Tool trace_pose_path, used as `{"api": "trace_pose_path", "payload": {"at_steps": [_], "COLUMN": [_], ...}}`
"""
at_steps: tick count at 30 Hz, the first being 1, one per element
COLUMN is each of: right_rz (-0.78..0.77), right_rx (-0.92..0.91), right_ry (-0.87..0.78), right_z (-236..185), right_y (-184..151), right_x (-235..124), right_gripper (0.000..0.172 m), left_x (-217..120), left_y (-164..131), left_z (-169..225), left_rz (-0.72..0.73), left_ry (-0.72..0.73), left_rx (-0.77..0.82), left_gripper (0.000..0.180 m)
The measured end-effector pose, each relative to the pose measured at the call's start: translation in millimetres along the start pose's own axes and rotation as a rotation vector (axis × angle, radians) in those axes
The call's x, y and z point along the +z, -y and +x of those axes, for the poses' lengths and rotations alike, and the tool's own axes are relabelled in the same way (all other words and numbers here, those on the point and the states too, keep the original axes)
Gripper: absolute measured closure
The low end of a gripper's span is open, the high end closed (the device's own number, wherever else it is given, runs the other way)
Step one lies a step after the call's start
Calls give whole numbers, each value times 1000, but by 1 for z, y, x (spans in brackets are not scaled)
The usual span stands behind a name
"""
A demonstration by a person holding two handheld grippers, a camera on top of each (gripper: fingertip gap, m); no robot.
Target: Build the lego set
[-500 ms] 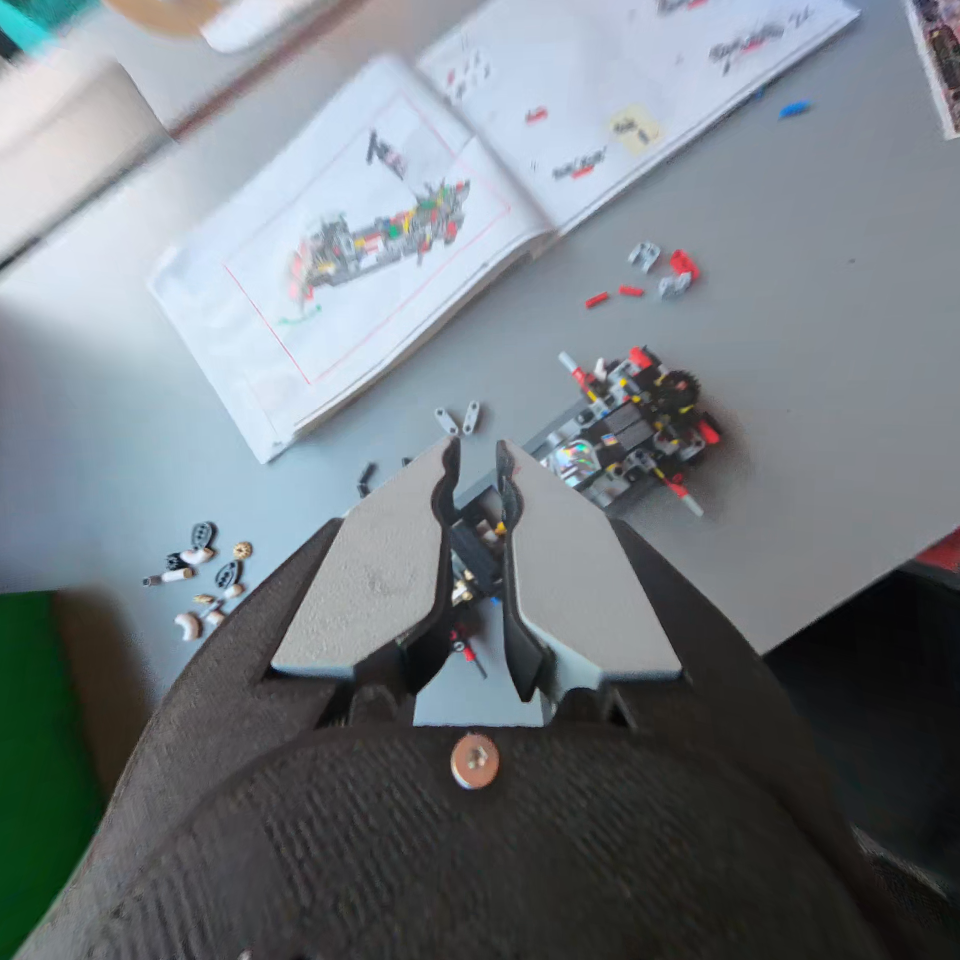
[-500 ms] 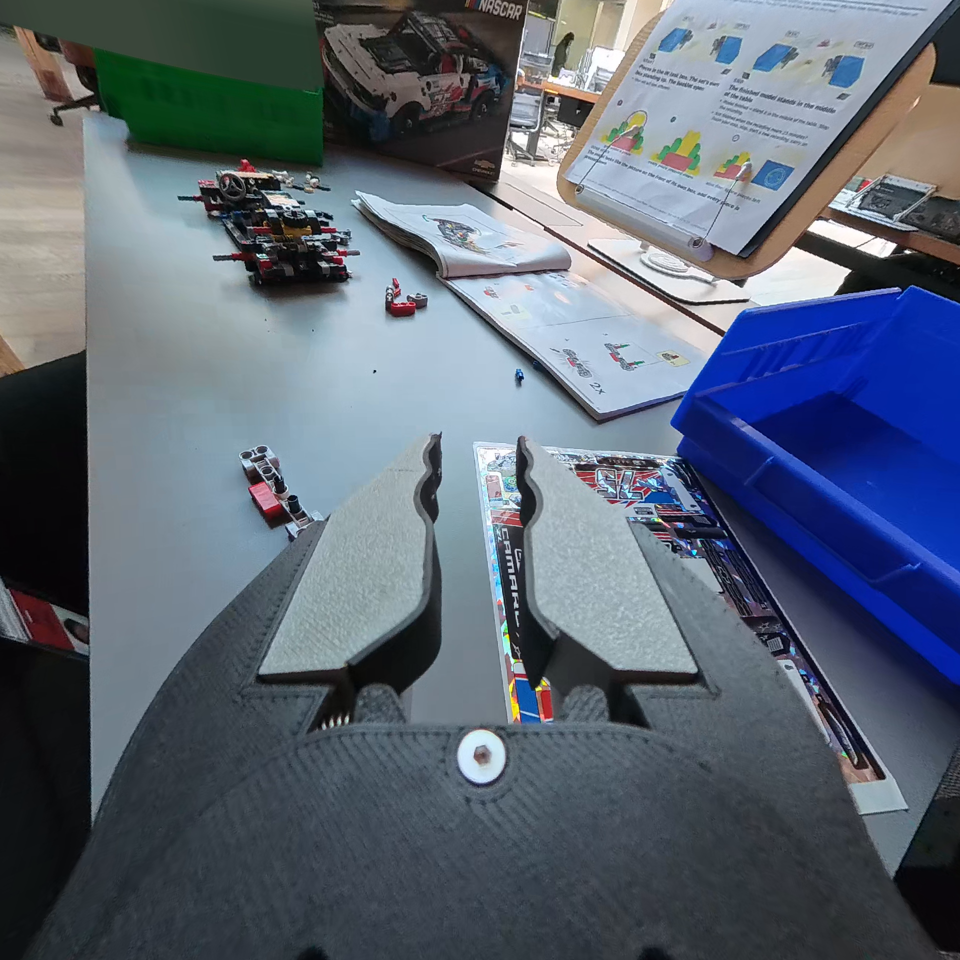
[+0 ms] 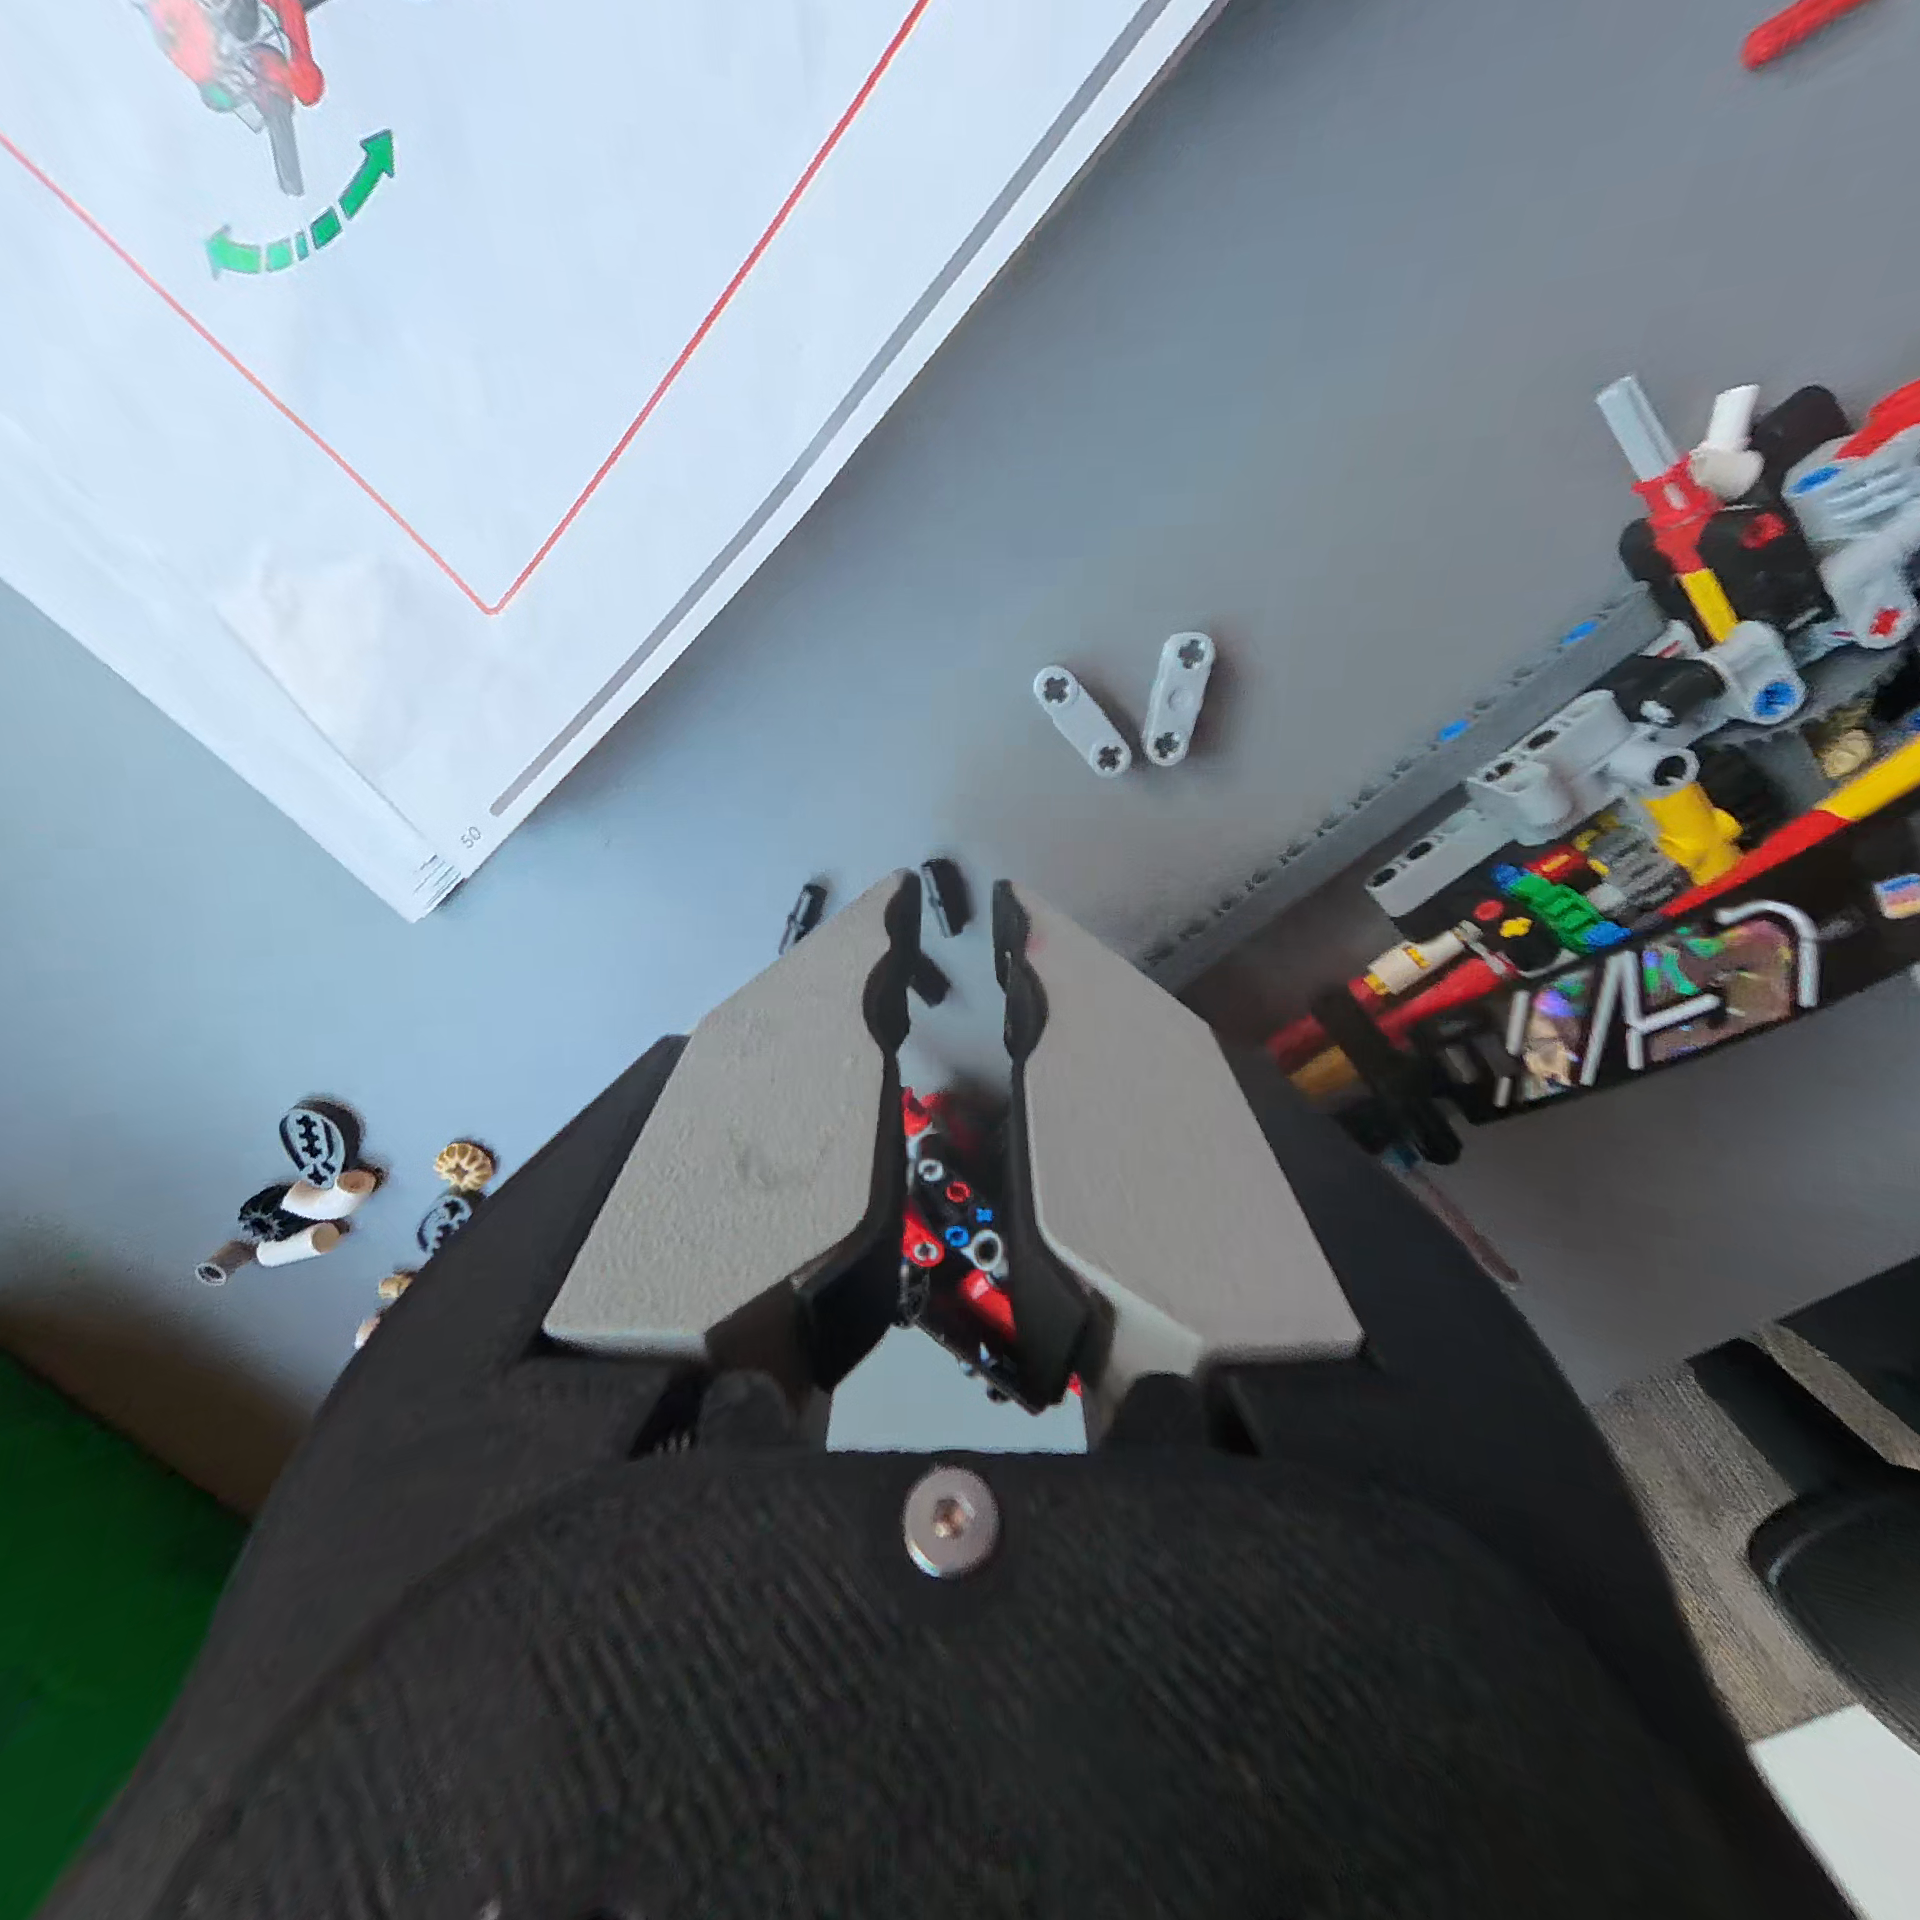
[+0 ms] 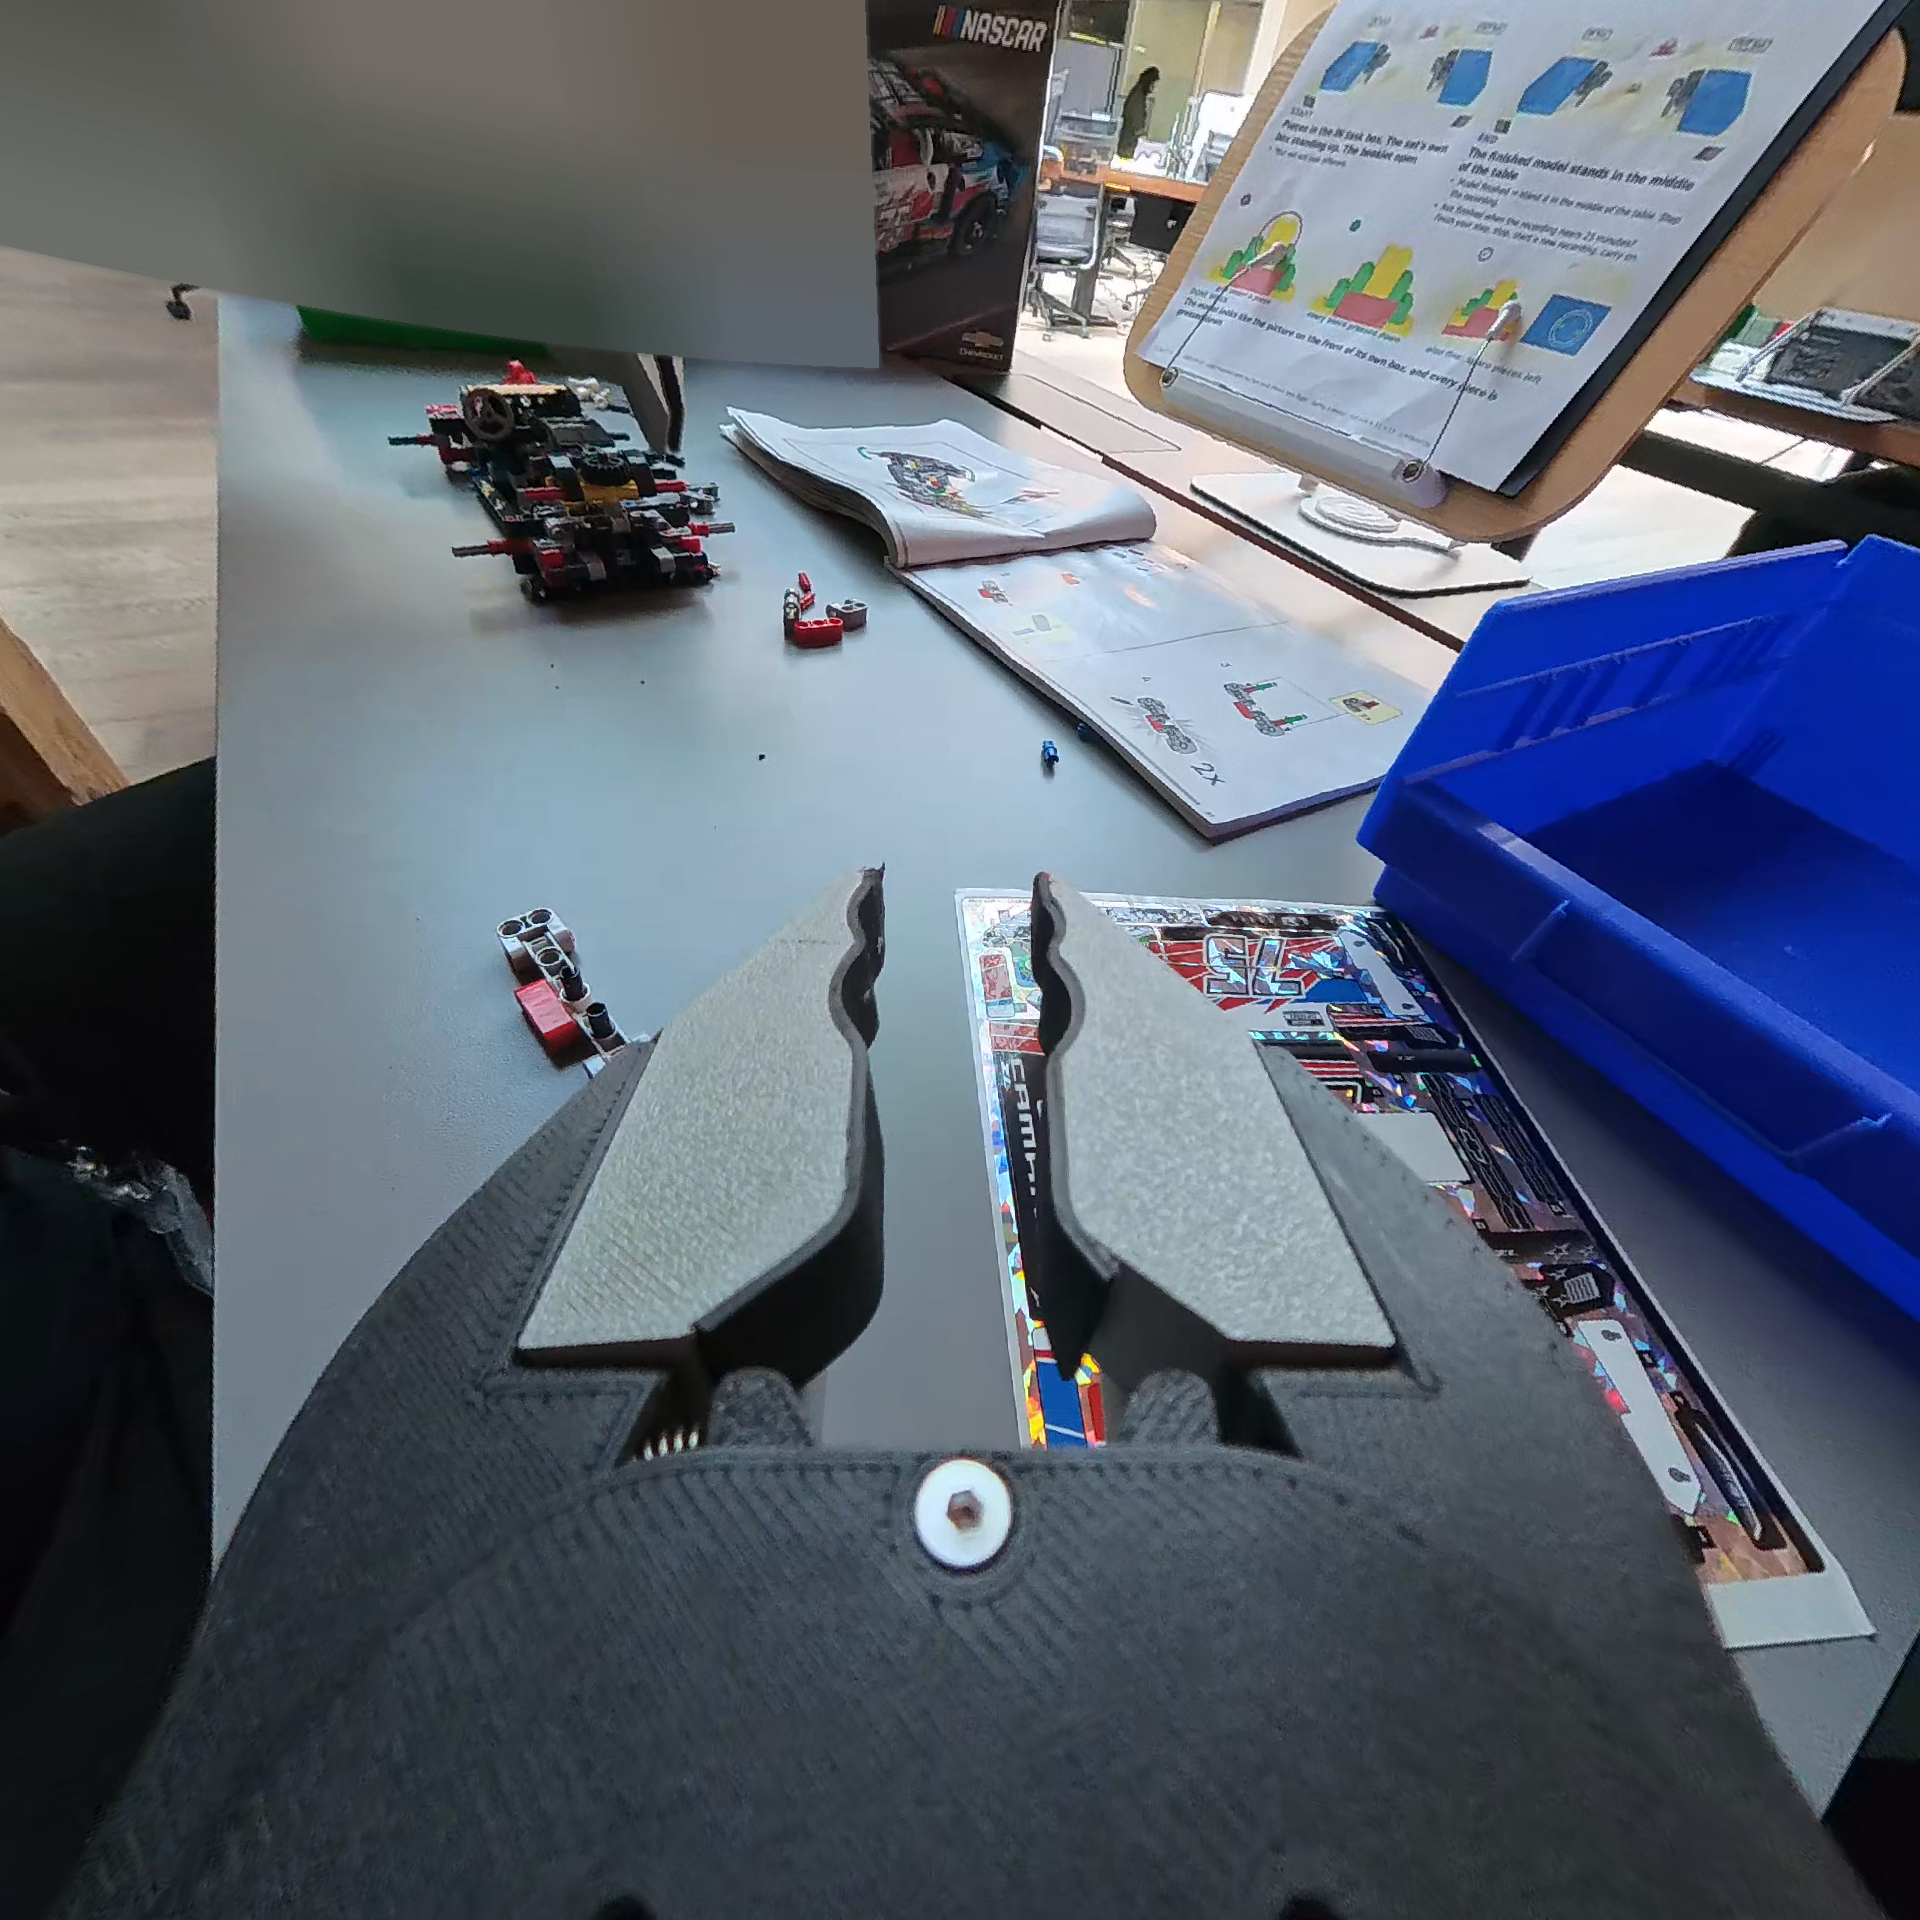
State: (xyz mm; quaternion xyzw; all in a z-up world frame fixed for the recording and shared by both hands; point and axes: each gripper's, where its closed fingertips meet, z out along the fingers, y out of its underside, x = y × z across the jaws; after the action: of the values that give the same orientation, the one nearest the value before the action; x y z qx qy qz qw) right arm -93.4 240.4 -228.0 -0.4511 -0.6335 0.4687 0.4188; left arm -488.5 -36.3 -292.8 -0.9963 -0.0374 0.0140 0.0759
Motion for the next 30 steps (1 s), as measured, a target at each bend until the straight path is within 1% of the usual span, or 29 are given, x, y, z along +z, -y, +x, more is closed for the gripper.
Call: {"api": "trace_pose_path", "payload": {"at_steps": [4, 6, 9, 11, 13, 17, 18, 20, 22, 24, 25, 27, 30], "right_rz": [9, 12, 17, 18, 19, 17, 16, 14, 11, 6, 4, -2, -28], "right_rx": [-4, -5, -4, -6, -11, -28, -32, -38, -39, -40, -42, -55, -67], "right_ry": [4, 6, 7, 7, 7, 4, 3, 1, -1, -3, -3, 3, 29], "right_z": [-1, -1, -1, -2, -2, -3, -4, -4, -4, -4, -4, -6, -15], "right_y": [1, 1, 2, 2, 2, 2, 2, 2, 1, 1, 1, 0, -3], "right_x": [-1, -1, -2, -2, -2, -1, -1, -1, 0, 0, 0, 1, 1], "right_gripper": [147, 147, 147, 148, 148, 148, 148, 148, 148, 148, 148, 148, 144], "left_x": [9, 12, 13, 13, 9, -17, -25, -45, -62, -66, -62, -43, -9], "left_y": [-8, -8, -5, -6, -6, 14, 22, 46, 71, 93, 100, 112, 119], "left_z": [-6, -7, -6, -7, -12, 8, 20, 61, 124, 190, 219, 265, 317], "left_rz": [-57, -59, -41, -47, -51, 45, 76, 162, 241, 298, 310, 324, 313], "left_ry": [11, 13, -4, 9, 69, 83, 80, 49, 2, -42, -63, -91, -182], "left_rx": [-3, -8, -21, -18, -3, 22, 42, 117, 251, 382, 438, 510, 551], "left_gripper": [172, 177, 178, 177, 178, 178, 178, 177, 178, 179, 178, 178, 178]}}
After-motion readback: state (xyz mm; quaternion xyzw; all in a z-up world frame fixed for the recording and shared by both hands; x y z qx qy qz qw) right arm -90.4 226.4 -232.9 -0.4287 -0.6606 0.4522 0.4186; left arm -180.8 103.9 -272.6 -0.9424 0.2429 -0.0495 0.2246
